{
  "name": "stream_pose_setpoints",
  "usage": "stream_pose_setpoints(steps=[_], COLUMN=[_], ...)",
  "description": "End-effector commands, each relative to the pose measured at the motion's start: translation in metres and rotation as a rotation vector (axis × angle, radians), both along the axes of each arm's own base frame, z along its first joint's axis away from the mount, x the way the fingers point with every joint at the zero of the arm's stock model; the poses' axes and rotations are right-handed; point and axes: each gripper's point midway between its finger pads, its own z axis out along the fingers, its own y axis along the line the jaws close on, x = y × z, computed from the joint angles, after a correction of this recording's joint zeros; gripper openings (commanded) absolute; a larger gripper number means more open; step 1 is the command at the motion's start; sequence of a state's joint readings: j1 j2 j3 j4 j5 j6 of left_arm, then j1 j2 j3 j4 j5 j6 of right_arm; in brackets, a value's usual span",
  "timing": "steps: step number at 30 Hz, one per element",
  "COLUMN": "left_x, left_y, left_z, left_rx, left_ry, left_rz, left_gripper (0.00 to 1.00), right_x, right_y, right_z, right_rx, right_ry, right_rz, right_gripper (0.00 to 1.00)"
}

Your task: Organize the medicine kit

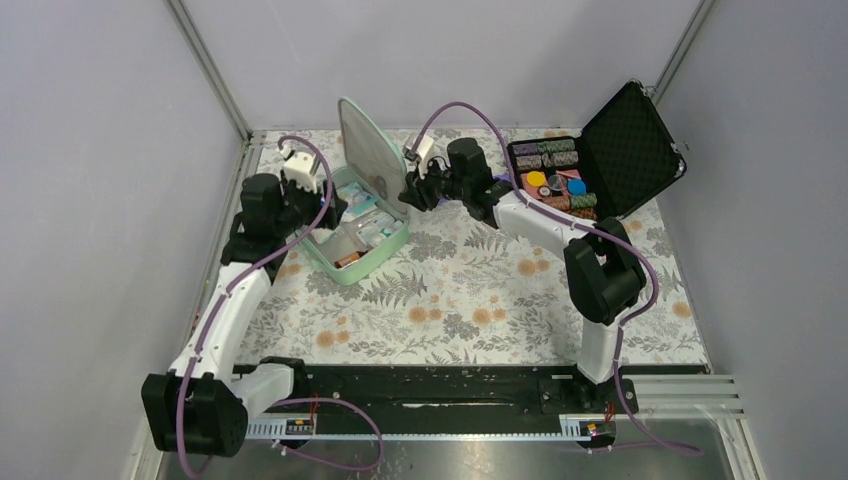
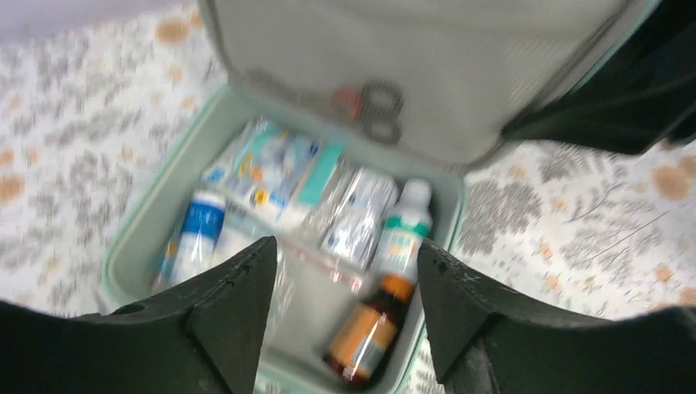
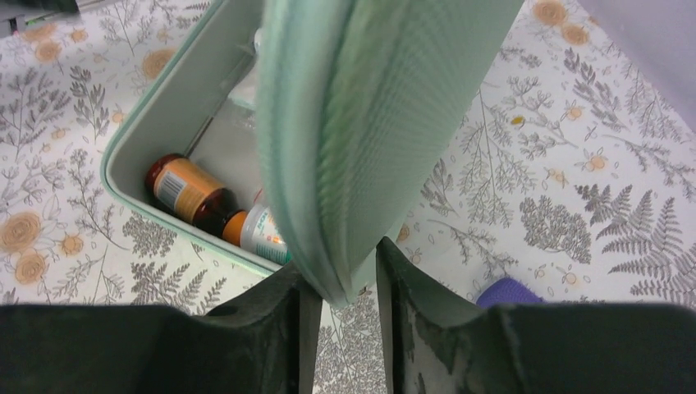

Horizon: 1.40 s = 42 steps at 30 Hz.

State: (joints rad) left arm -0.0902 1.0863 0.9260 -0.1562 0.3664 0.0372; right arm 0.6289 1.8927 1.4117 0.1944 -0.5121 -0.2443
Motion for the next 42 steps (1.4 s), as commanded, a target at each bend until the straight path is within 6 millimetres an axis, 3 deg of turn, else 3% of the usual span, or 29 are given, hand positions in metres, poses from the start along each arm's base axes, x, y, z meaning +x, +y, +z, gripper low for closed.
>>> stream_pose_setpoints(steps=[1,5,7,9,13,17,21,25,29,37,42], left_x=[-0.016,-0.033,-0.045,-0.062,-0.082,-0.079,-0.055,-0.017,0.028,0.118,0.143], left_y=[0.04,0.075,0.094,0.115,0.14,0.144,0.126,0.114,0.119,0.133,0.123], left_z=[-0.033,-0.031,-0.026,-0.025,-0.03,-0.031,-0.032,-0.035,-0.043,-0.074,-0.099], left_rx=[0.062,-0.015,-0.01,0.02,0.124,0.096,-0.025,-0.159,-0.216,-0.228,-0.248], left_ry=[0.084,0.145,0.151,0.16,0.122,0.121,0.123,0.182,0.217,0.291,0.343], left_rz=[0.159,0.318,0.385,0.46,0.521,0.556,0.481,0.43,0.457,0.438,0.35], left_gripper=[0.65,0.67,0.69,0.74,0.8,0.81,0.8,0.78,0.78,0.77,0.76], right_x=[0.006,-0.041,-0.075,-0.093,-0.08,-0.079,-0.082,-0.079,-0.073,-0.078,-0.081], right_y=[0.02,0.042,0.052,0.056,0.052,0.038,0.02,-0.004,-0.031,-0.077,-0.088], right_z=[0.063,0.082,0.083,0.079,0.065,0.049,0.036,0.025,0.021,-0.006,-0.016], right_rx=[0.114,0.17,0.181,0.164,0.131,0.082,0.044,0.009,0.0,-0.066,-0.1], right_ry=[-0.09,0.001,0.057,0.085,0.09,0.097,0.131,0.177,0.213,0.268,0.271], right_rz=[0.031,0.257,0.395,0.443,0.333,0.283,0.248,0.183,0.093,-0.044,-0.06], right_gripper=[0.39,0.53,0.61,0.63,0.64,0.65,0.65,0.65,0.65,0.68,0.69])
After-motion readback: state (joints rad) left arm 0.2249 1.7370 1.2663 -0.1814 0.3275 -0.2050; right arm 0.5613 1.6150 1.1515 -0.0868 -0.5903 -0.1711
